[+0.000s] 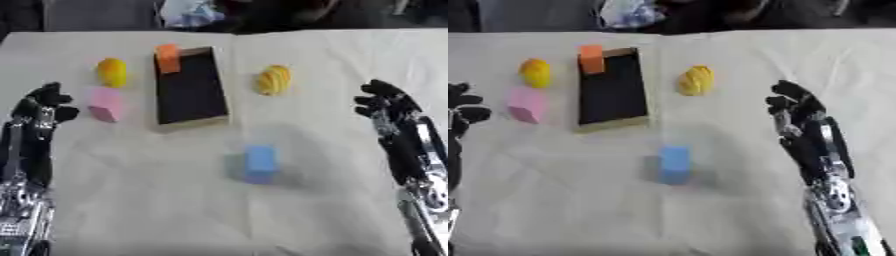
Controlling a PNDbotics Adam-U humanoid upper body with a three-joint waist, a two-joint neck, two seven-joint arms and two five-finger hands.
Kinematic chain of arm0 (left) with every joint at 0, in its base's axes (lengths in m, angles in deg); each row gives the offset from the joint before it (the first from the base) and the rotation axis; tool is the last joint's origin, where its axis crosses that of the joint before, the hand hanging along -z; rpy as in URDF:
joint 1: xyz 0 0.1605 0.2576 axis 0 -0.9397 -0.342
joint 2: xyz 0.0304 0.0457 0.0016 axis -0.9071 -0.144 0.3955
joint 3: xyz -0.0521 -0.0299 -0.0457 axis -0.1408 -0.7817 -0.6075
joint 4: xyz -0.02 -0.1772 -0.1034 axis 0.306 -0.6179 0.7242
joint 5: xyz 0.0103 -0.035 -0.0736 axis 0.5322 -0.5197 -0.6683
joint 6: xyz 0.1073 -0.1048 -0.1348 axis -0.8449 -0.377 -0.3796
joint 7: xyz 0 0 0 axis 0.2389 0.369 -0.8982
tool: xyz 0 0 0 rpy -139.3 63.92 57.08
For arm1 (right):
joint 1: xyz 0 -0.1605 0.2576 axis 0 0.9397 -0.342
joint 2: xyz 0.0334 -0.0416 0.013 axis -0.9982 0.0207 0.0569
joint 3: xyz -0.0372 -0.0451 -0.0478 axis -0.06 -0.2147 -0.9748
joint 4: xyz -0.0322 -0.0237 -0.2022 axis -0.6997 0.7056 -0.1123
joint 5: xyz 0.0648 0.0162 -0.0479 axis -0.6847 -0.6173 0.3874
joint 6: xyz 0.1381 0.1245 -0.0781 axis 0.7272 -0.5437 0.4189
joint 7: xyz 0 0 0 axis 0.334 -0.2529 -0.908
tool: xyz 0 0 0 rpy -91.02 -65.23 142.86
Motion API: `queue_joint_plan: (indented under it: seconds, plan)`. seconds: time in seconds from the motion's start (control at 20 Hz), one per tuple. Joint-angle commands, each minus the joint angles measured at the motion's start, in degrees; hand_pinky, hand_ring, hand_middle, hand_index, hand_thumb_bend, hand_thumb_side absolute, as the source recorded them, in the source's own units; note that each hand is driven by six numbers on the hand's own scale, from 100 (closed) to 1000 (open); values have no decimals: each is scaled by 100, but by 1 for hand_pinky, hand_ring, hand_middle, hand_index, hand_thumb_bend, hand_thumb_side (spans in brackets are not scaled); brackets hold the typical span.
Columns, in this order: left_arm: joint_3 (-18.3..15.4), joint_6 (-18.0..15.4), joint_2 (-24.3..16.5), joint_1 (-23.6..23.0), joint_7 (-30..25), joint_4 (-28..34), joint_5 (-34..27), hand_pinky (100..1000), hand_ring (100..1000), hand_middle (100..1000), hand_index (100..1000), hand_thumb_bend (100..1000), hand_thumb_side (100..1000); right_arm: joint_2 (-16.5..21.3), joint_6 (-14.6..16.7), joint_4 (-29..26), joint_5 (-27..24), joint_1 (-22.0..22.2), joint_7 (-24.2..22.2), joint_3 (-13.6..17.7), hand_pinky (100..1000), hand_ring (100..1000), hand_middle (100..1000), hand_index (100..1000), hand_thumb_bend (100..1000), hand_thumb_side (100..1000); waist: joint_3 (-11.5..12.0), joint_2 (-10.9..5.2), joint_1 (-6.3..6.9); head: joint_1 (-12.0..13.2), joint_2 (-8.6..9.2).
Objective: Pick up objects on the table and place them in the box.
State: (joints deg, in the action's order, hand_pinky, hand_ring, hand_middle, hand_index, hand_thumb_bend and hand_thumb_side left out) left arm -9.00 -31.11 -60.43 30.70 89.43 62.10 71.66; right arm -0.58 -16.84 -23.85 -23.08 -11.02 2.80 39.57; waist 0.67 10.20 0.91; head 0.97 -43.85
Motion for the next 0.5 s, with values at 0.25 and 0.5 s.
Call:
queue_joint_plan:
  seconds: [0.25, 0.5]
  plan:
    - [4, -5, -73, 38, -25, 109, 29, 697, 583, 592, 779, 621, 739, 44, 15, -57, 25, -51, -28, -12, 793, 782, 786, 845, 100, 500, 2, -160, 20, 8, -27]
    - [0, -9, -89, 38, -36, 114, 40, 698, 585, 594, 781, 631, 731, 44, 16, -57, 27, -50, -31, -11, 792, 782, 786, 845, 100, 500, -2, -160, 21, 8, -27]
